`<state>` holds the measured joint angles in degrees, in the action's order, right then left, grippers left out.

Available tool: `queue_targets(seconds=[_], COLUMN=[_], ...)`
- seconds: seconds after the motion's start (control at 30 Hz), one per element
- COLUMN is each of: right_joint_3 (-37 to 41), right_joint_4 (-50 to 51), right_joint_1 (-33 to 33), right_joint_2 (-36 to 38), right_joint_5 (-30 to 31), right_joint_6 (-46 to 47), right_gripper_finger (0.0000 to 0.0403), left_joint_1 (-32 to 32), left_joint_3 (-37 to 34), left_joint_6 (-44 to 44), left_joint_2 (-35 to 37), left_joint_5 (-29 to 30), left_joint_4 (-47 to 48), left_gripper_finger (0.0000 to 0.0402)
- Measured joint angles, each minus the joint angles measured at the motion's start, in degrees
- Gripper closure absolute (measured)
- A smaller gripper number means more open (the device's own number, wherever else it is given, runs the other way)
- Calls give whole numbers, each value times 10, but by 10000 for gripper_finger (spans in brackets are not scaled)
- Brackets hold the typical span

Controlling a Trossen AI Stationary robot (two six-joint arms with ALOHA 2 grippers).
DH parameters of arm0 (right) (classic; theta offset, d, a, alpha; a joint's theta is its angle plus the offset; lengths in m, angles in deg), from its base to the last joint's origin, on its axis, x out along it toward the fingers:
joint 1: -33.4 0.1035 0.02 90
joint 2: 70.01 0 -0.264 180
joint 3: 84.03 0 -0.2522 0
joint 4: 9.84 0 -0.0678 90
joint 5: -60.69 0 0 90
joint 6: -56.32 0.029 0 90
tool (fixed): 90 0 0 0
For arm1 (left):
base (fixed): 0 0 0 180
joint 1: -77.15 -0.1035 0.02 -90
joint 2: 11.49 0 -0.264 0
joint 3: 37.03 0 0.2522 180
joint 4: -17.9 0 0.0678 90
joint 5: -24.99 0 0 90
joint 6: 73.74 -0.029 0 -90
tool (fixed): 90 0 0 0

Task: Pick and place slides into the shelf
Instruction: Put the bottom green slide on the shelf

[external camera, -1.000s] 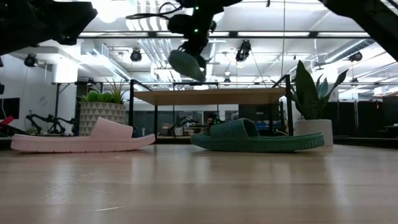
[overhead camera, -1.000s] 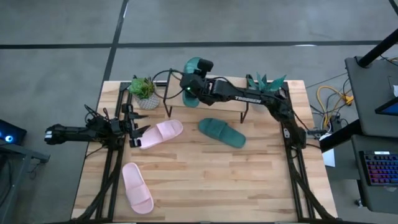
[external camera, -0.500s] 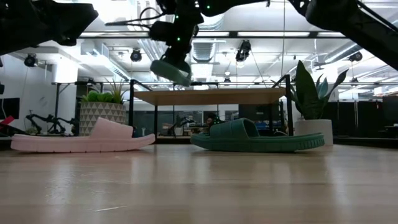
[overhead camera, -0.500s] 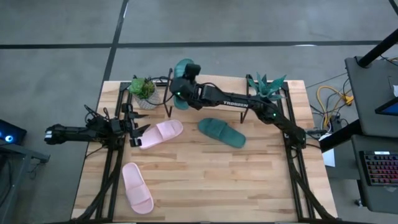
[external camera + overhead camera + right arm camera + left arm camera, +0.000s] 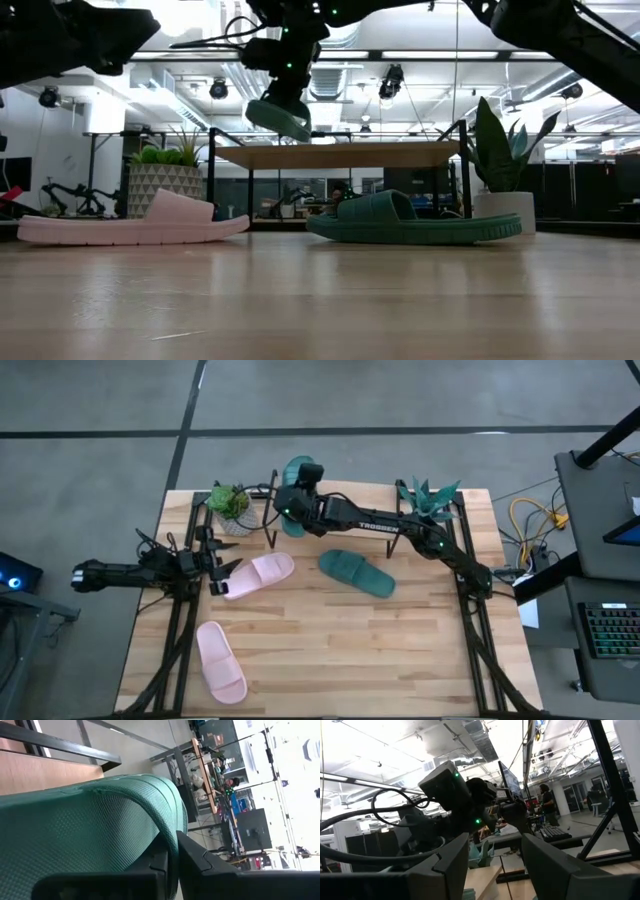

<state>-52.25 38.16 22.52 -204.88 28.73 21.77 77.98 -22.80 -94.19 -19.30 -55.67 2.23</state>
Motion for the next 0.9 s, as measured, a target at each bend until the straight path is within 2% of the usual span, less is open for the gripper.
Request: queue_targets(seconds=[0.3, 0.63, 0.9], right_joint_3=[0, 0, -1], right_joint_4=[5, 29, 49], right_joint_1=[0, -3, -3], right_joint_2=[1, 2, 2], right_joint_5=[-40, -41, -48], right_joint_6=[10, 31, 30], right_gripper_finger=[343, 268, 240], left_joint_1=[0, 0, 0], left_joint_3=[0, 0, 0], left_joint_6=[0, 0, 0], left_joint_2=[0, -4, -6], left_joint_5=[0, 0, 0], left_joint_4=[0, 1, 1], left_gripper_finger=[233, 233, 233])
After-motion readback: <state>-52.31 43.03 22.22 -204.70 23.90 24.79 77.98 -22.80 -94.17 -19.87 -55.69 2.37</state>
